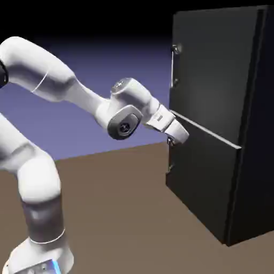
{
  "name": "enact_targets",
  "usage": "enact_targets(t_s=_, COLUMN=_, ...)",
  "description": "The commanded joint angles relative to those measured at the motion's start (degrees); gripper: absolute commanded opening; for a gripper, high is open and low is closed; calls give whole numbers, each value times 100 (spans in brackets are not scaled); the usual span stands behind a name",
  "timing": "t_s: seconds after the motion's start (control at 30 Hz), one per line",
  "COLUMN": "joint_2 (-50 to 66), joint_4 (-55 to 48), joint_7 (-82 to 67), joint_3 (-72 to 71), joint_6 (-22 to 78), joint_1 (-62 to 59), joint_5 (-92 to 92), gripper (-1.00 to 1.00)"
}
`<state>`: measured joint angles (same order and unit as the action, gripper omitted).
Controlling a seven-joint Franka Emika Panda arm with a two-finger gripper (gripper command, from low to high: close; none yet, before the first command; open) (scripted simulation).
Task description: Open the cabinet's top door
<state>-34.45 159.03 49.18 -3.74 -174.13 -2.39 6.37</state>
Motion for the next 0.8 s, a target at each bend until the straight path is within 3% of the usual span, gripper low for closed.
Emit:
enact_targets(t_s=0.0, joint_2=-66, joint_4=-73, joint_7=250, joint_3=-139, joint_6=-5, joint_1=-114, joint_5=237, gripper=0)
enact_targets(t_s=0.77, joint_2=-1593, joint_4=-1751, joint_7=5982, joint_3=-3332, joint_6=-108, joint_1=-2734, joint_5=5672, gripper=0)
